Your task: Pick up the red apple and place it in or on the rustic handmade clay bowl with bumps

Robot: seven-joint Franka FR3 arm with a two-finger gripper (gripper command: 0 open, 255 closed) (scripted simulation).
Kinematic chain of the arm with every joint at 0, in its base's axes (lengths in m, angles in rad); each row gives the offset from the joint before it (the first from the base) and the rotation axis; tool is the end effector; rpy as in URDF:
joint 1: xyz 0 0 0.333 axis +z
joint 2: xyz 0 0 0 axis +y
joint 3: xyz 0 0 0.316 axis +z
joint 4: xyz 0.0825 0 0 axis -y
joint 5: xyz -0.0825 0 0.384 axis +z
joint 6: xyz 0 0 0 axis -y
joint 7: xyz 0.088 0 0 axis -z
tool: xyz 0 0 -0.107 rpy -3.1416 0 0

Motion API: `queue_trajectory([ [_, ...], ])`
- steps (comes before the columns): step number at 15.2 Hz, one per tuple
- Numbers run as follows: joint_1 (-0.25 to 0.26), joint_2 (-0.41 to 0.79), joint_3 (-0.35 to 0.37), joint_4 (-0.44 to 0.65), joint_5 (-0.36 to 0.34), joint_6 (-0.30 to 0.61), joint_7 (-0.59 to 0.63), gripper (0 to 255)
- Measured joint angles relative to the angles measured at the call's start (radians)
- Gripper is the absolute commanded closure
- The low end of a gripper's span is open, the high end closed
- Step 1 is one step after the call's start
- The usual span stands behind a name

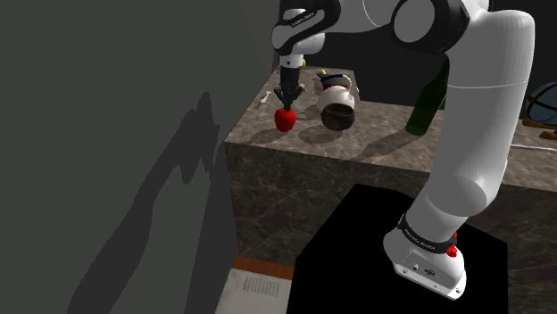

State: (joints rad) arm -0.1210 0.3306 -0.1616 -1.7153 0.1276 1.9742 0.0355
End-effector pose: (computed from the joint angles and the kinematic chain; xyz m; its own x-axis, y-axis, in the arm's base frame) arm 0.6191 -0.1623 0.3923 0.9325 -0.3544 -0.0699 -0.3585 -0.9317 -0.0590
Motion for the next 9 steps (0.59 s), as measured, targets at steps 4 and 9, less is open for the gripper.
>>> queue_trajectory([
  [4,0.0,-0.014,-0.001,0.025,-0.004,-0.038,0.004,255],
  [9,0.0,-0.029,-0.003,0.071,-0.009,-0.099,0.01,255],
])
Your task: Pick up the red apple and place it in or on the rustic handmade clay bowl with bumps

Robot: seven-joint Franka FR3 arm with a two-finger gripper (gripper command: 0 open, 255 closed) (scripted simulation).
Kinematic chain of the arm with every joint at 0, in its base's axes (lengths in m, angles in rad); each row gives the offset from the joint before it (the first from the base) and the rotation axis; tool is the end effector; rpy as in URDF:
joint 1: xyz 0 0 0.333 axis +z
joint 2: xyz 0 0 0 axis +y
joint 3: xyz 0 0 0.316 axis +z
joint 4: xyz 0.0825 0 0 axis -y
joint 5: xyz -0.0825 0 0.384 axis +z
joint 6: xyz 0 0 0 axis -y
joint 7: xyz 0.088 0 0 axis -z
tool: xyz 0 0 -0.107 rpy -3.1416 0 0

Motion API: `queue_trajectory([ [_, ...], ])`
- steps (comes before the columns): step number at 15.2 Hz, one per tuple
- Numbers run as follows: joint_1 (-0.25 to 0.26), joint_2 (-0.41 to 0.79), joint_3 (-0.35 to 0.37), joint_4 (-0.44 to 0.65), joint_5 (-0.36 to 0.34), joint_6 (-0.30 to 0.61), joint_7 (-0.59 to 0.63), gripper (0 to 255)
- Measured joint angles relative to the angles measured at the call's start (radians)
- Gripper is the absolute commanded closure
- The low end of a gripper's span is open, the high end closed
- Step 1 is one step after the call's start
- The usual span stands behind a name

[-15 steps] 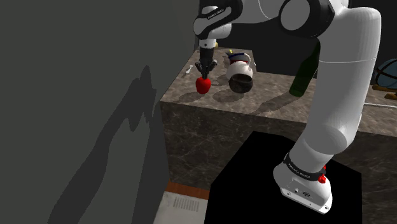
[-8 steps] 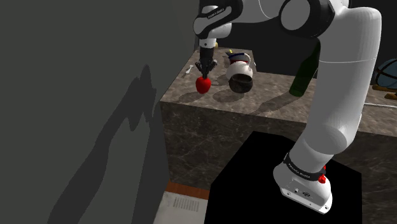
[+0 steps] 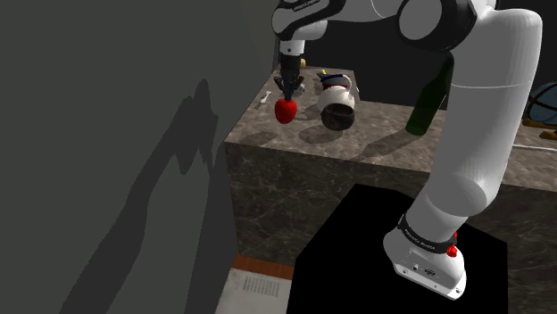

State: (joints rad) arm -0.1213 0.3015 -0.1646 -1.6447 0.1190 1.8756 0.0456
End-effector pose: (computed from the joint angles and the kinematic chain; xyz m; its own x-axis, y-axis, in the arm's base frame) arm 0.6193 -0.1626 0.4357 0.9325 -0.3544 -0.0696 -0.3585 -0.9316 -0.0591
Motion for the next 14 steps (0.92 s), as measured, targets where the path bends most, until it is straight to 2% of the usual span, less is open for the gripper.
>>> queue_trajectory([
  [14,-0.004,-0.017,-0.003,0.16,-0.007,-0.176,0.014,255],
])
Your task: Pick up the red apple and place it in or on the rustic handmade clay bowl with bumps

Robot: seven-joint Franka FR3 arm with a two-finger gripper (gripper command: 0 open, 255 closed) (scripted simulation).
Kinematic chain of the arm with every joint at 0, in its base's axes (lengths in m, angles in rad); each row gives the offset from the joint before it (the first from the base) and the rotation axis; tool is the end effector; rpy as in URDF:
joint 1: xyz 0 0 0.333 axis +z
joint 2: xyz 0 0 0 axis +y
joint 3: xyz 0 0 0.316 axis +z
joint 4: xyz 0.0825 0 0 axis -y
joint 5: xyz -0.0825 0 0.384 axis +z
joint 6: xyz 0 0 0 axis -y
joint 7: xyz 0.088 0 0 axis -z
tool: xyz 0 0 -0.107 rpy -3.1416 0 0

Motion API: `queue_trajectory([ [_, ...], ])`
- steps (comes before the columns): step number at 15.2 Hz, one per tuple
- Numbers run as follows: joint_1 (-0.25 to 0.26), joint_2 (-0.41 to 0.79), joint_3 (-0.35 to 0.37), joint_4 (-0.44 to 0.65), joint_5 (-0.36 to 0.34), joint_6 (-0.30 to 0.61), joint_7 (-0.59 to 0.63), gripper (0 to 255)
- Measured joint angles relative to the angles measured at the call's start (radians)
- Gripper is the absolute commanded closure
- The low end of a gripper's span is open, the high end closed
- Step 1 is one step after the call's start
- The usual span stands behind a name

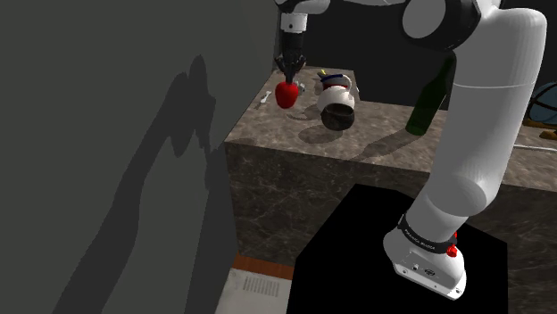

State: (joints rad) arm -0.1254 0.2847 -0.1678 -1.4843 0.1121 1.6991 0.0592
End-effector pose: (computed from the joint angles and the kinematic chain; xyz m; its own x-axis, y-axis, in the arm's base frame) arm 0.6196 -0.1630 0.5078 0.9325 -0.3545 -0.0697 -0.3586 -0.9316 -0.0590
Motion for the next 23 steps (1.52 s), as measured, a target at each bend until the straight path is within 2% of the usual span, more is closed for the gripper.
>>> queue_trajectory([
  [11,-0.011,0.011,-0.004,0.158,0.001,-0.148,0.002,255],
  [18,-0.081,-0.099,-0.053,0.061,-0.017,-0.168,-0.117,255],
  [23,-0.137,-0.152,-0.097,0.043,-0.03,-0.208,-0.215,255],
])
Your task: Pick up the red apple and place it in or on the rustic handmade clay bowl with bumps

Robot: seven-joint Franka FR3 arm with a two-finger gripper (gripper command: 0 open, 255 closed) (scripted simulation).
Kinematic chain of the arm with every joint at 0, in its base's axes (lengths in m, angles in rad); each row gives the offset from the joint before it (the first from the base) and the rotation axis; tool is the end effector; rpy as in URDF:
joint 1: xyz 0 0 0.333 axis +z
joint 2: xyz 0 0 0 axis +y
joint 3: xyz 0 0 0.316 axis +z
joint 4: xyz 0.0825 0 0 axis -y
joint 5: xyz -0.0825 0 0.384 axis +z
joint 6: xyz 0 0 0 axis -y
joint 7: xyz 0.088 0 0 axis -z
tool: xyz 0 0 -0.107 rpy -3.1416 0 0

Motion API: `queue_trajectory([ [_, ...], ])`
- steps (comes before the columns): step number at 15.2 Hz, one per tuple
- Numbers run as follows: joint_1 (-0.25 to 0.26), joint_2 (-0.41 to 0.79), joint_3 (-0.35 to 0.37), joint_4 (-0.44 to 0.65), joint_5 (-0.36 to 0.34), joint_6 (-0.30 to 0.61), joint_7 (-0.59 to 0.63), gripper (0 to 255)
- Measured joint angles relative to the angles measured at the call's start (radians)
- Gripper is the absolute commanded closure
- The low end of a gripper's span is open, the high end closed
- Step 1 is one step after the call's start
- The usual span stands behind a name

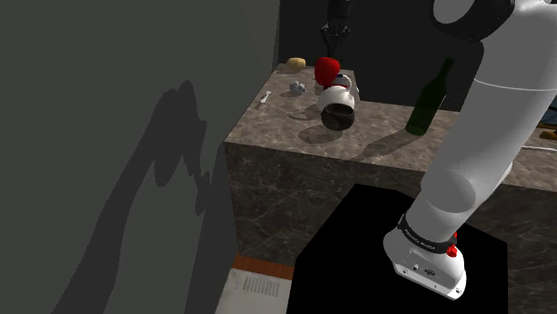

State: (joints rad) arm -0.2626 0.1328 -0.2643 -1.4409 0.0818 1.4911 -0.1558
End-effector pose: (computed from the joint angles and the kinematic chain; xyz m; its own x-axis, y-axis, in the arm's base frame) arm 0.5161 -0.2771 0.6054 0.9319 -0.3559 -0.0696 -0.3600 -0.9311 -0.0587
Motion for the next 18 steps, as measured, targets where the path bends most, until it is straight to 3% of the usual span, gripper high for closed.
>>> queue_trajectory([
  [7,-0.081,-0.032,-0.065,0.018,-0.013,-0.056,-0.143,255],
  [18,-0.08,-0.065,-0.066,-0.165,-0.025,0.093,-0.155,255],
])
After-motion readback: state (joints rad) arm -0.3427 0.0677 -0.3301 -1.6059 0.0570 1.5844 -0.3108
